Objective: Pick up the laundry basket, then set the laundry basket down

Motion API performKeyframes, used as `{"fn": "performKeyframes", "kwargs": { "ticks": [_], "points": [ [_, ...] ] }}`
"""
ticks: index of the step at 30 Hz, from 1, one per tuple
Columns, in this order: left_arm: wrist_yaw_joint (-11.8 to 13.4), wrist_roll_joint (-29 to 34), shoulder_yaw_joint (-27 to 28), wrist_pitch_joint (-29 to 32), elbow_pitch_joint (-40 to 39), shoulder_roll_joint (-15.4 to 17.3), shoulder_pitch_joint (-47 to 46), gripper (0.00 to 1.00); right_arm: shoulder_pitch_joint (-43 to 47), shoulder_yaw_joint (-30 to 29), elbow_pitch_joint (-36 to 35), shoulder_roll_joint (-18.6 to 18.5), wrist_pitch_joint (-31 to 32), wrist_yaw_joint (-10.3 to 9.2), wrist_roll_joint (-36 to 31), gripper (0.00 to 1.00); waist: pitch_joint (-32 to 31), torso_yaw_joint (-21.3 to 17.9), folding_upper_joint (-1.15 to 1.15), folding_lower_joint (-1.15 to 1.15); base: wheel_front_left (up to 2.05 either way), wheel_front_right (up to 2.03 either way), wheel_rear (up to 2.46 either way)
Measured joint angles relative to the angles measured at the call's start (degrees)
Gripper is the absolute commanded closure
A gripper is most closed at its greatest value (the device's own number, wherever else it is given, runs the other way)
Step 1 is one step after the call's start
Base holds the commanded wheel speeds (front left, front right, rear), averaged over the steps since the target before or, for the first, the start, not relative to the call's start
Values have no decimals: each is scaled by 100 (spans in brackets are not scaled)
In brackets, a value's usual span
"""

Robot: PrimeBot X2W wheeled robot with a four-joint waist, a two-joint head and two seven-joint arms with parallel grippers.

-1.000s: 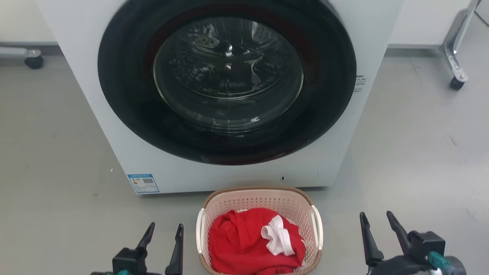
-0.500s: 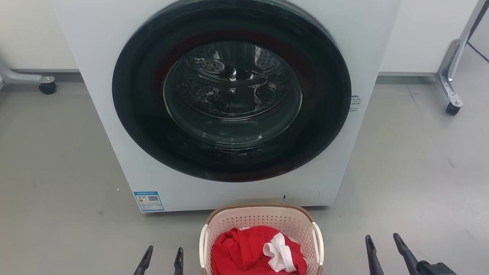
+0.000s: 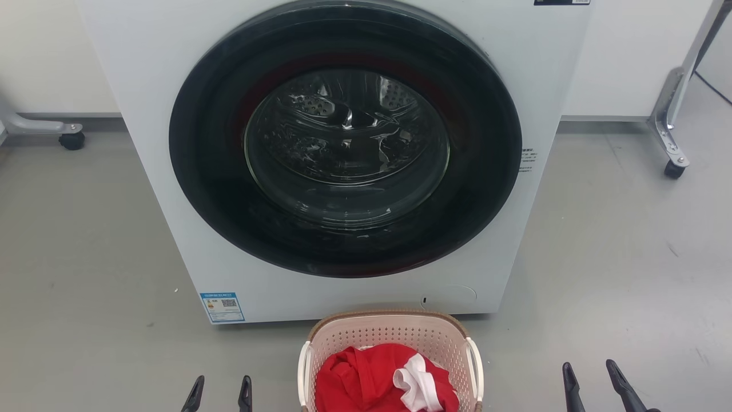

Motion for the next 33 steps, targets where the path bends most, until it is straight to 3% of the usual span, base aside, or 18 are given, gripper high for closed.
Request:
{"fn": "performKeyframes", "kwargs": {
  "ticks": [28,29,33],
  "points": [
    [74,26,83,111,-183,-20,160,0,232,-103,-376,1,0,-51,-210,0,-37,7,0,0,0,0,0],
    [78,26,86,114,-188,-23,160,100,232,-105,-379,1,0,-51,-210,100,-36,7,-1,0,0,0,0],
    [63,23,59,120,4,-64,223,100,297,-78,-178,88,19,-41,-198,100,-36,7,0,0,0,0,0]
  ]
}}
